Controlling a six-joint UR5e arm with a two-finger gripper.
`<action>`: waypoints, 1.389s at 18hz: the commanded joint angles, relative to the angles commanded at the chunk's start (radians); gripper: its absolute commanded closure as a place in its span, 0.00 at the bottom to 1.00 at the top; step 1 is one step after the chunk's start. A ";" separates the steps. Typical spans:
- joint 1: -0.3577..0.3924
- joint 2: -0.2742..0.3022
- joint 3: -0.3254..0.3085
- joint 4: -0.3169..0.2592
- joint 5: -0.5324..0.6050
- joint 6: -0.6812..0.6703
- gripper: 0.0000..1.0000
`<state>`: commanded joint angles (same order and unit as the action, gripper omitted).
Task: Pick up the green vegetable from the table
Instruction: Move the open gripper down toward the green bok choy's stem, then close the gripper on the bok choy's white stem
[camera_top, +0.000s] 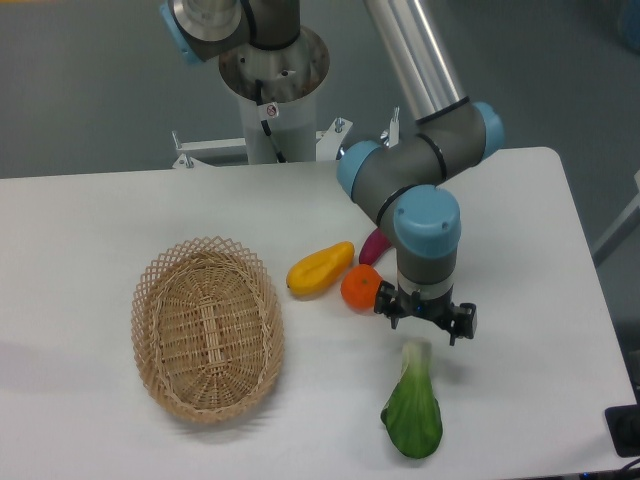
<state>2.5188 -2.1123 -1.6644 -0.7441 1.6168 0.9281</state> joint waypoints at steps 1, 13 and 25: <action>-0.002 -0.003 0.000 0.012 -0.002 -0.009 0.00; -0.018 -0.043 0.008 0.045 0.000 -0.040 0.00; -0.017 -0.032 0.012 0.058 0.000 -0.034 0.61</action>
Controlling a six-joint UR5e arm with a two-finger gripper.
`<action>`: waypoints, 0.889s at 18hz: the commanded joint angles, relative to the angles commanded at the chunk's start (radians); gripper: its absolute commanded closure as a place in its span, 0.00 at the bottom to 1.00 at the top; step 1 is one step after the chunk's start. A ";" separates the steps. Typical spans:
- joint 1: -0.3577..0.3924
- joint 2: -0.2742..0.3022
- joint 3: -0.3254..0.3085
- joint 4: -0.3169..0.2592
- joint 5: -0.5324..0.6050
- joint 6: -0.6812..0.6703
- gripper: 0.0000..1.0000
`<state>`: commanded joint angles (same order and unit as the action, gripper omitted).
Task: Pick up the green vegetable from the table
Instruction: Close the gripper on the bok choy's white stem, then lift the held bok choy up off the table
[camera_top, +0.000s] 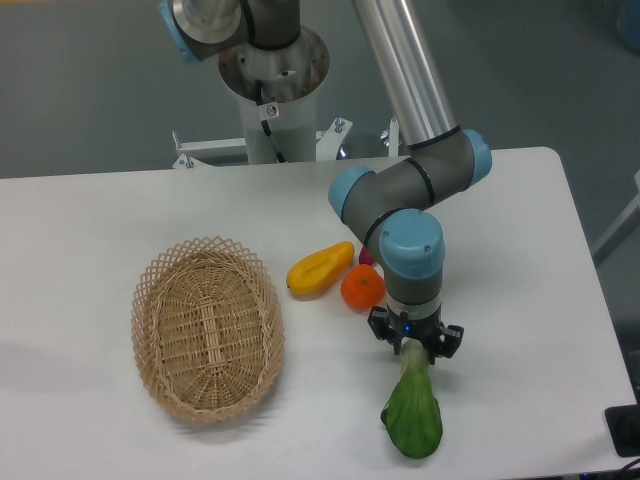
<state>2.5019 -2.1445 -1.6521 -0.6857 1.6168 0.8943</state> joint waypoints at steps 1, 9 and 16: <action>0.000 0.002 0.000 0.000 0.000 -0.002 0.64; 0.005 0.066 0.002 -0.005 -0.006 0.009 0.64; -0.006 0.222 -0.021 -0.106 -0.118 0.011 0.64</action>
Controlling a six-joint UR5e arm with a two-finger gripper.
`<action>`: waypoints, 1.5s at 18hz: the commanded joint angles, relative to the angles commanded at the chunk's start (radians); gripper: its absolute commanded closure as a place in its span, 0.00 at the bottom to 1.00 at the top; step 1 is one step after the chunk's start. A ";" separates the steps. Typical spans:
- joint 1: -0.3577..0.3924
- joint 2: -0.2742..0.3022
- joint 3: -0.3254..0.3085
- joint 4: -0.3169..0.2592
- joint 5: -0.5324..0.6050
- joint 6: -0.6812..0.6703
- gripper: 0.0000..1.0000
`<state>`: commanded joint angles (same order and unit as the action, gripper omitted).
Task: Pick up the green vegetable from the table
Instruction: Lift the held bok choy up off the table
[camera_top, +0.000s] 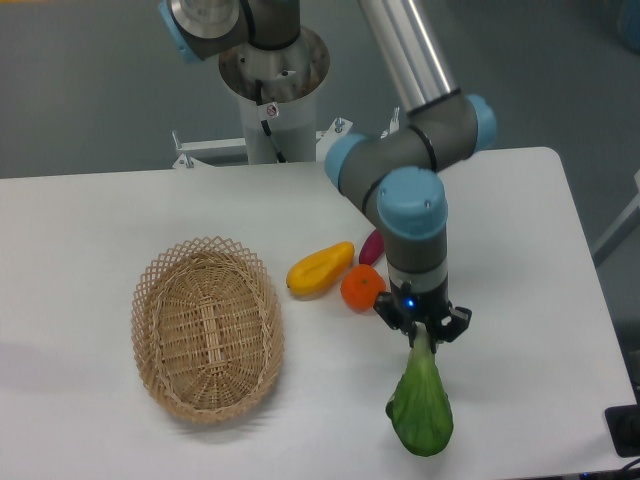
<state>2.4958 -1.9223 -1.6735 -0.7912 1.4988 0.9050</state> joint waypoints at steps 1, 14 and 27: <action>0.000 0.023 -0.005 -0.032 -0.002 0.008 0.64; 0.126 0.247 0.001 -0.378 -0.078 0.333 0.64; 0.141 0.255 0.015 -0.390 -0.080 0.357 0.64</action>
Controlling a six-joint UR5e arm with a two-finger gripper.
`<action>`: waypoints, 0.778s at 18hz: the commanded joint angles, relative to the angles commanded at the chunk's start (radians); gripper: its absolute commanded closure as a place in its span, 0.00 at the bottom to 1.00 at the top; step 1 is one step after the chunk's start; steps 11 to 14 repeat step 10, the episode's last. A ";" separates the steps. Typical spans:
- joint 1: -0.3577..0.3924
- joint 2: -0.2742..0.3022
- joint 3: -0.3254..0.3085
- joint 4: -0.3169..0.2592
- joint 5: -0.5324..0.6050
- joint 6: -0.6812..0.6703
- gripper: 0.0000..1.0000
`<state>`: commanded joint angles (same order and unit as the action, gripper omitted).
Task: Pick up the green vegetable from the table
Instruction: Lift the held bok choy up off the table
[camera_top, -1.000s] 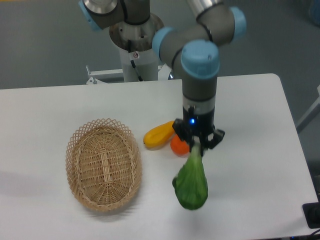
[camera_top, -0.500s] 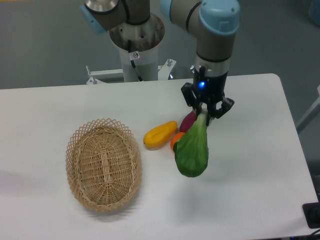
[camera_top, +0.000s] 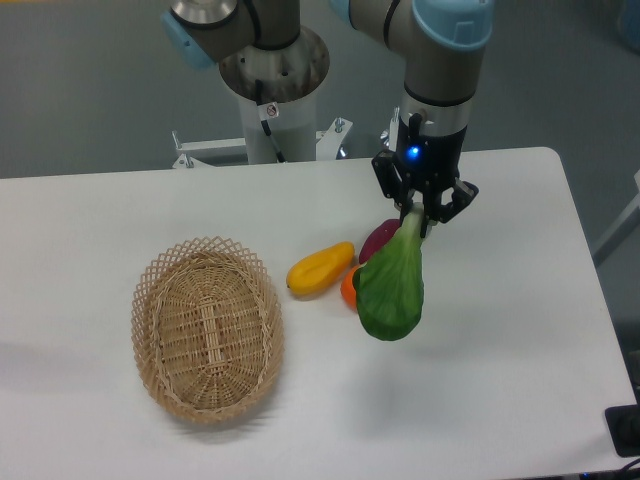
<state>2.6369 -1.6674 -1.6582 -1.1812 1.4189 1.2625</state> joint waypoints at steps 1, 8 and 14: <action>-0.002 0.000 0.002 0.000 0.000 0.000 0.64; -0.006 0.000 0.005 0.003 -0.002 -0.006 0.64; -0.005 0.000 0.006 0.005 -0.002 -0.008 0.64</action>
